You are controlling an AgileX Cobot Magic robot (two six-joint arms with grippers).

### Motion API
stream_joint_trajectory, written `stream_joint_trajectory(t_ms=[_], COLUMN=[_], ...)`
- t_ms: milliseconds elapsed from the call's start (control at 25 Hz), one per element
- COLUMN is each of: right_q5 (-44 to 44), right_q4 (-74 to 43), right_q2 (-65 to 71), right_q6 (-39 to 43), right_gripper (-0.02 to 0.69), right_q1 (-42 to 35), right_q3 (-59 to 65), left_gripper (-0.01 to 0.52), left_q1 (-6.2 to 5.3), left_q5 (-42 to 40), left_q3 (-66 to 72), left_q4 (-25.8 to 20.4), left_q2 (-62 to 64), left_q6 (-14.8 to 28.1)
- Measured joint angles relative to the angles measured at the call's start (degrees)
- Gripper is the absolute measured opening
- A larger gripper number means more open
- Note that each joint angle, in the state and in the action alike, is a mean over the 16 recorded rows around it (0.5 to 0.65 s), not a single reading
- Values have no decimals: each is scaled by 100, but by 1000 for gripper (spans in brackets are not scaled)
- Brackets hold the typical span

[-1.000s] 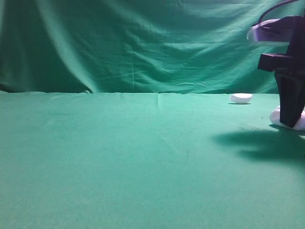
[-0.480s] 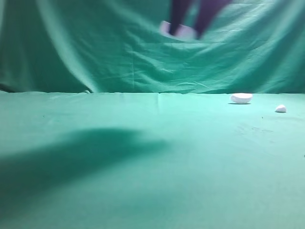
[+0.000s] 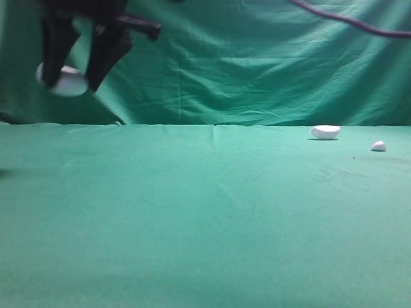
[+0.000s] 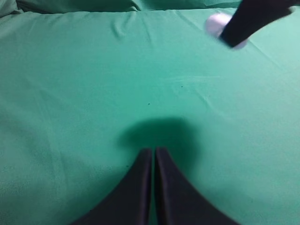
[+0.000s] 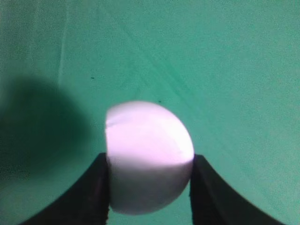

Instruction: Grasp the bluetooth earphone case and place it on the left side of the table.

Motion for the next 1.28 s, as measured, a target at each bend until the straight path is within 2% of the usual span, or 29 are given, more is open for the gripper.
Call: stream_joint_trajectory(t_ms=[360,440,520,680,1040,1160,1280], right_q5=[180,384,608,1082,1837,1876,1897], right_q4=[28,35,39,36,-161,-290,-456], right_q2=[241,213,152,-66,-1060,-1598,-2225], right_q6=[71,159,262,485,927,978,1055], right_gripper=[493,510,498,399,67,13,0], right_q1=[87,88,88,86,58,45,32], right_q3=[-255,-414,-605,-1010,-1468,-1160,-616], left_gripper=[0,0,0,0,0,0,0], left_q1=[0,0,0,0,0,0,0], left_q5=[0,0,0,0,0,0,0], left_q3=[0,0,0,0,0,0,0], left_q4=[0,0,0,0,0,0,0], left_q2=[0,0,0,0,0,0,0], left_q6=[0,0,0,0,0,0,0])
